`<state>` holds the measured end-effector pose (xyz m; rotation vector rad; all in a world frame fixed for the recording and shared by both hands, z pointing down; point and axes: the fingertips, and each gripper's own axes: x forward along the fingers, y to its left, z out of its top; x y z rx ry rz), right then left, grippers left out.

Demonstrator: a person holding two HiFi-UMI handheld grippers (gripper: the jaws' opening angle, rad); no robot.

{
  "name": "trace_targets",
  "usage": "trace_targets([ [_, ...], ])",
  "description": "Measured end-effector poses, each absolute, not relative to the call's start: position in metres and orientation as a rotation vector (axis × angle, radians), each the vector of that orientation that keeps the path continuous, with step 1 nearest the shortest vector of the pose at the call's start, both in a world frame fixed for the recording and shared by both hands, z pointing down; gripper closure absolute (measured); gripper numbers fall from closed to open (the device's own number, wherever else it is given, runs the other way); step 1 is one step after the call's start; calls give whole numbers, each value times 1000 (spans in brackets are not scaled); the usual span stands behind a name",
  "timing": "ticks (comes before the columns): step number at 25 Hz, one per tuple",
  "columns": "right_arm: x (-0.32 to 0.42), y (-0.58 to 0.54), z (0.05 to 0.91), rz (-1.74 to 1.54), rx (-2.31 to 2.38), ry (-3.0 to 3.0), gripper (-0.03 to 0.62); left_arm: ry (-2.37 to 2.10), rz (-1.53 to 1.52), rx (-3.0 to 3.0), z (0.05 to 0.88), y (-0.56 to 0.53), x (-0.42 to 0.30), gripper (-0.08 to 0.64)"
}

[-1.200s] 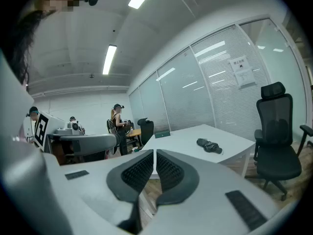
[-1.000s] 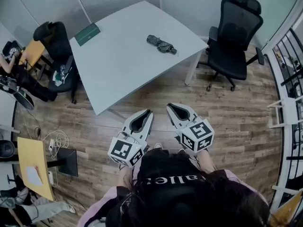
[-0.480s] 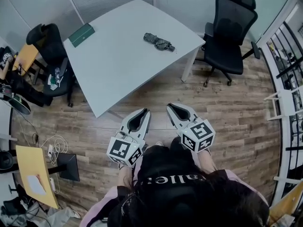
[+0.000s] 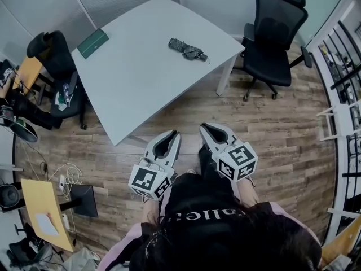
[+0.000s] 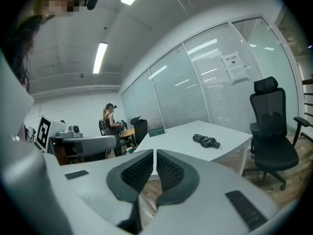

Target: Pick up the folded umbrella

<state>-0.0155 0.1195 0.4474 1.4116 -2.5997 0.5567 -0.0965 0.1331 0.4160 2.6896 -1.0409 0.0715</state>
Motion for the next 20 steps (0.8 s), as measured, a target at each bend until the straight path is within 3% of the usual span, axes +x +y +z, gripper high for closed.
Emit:
trace_targets([
  [20,43,-74,455,594,1139,-2709,560,-1246,103,2597,417,-50,-22,509],
])
